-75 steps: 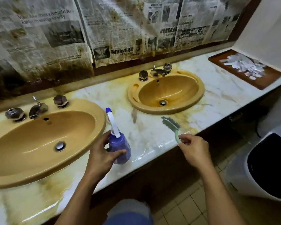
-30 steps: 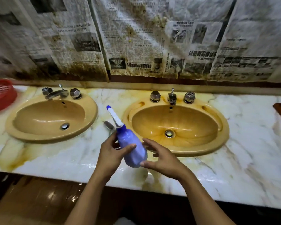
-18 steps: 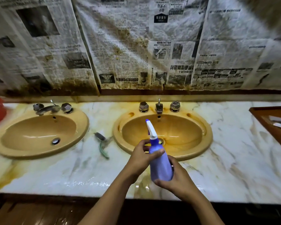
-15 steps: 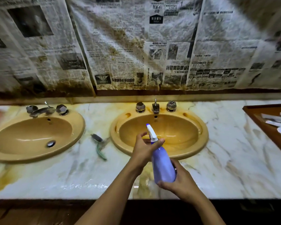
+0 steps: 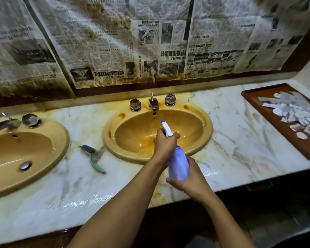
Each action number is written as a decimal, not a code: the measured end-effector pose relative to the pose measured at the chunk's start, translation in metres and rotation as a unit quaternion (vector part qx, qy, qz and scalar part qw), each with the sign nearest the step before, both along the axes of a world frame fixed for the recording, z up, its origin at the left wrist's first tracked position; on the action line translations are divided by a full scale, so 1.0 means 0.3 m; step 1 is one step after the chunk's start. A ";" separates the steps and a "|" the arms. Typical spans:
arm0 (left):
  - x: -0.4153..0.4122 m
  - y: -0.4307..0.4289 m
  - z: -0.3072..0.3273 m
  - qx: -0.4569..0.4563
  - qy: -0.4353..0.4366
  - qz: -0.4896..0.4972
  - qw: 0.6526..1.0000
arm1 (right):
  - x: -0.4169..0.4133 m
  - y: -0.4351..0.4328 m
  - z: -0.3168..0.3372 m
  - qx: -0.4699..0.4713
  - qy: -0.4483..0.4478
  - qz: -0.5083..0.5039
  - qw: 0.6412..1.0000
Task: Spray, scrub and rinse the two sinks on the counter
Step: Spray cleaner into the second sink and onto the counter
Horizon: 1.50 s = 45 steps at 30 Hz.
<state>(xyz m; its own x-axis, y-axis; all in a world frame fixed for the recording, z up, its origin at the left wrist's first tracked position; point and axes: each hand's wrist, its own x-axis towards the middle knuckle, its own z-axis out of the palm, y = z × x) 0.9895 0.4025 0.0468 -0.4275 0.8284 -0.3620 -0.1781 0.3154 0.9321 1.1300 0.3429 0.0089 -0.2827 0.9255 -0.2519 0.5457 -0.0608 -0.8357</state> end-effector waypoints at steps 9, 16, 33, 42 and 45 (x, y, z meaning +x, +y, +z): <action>0.062 0.019 0.035 -0.012 0.061 -0.007 0.998 | 0.008 0.053 0.057 0.010 -0.088 0.000 0.996; 0.136 0.023 0.040 -0.051 0.036 0.042 0.997 | 0.099 0.082 0.094 0.000 -0.118 0.047 0.992; 0.175 0.071 0.087 -0.049 0.043 0.093 0.994 | 0.171 0.162 0.162 0.013 -0.101 0.114 0.988; 0.169 0.064 0.068 -0.051 0.032 0.102 0.993 | 0.168 0.165 0.158 0.003 -0.102 0.135 0.986; 0.164 0.068 0.064 -0.065 0.009 0.094 0.993 | 0.171 0.163 0.153 -0.013 -0.098 0.133 0.986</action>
<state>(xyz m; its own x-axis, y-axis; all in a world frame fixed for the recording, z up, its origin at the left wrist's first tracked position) 1.0386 0.4229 0.0661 -0.5773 0.6799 -0.4522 -0.2296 0.3963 0.8890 1.1814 0.3916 0.0549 -0.4584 0.8172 -0.3494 0.6965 0.0861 -0.7124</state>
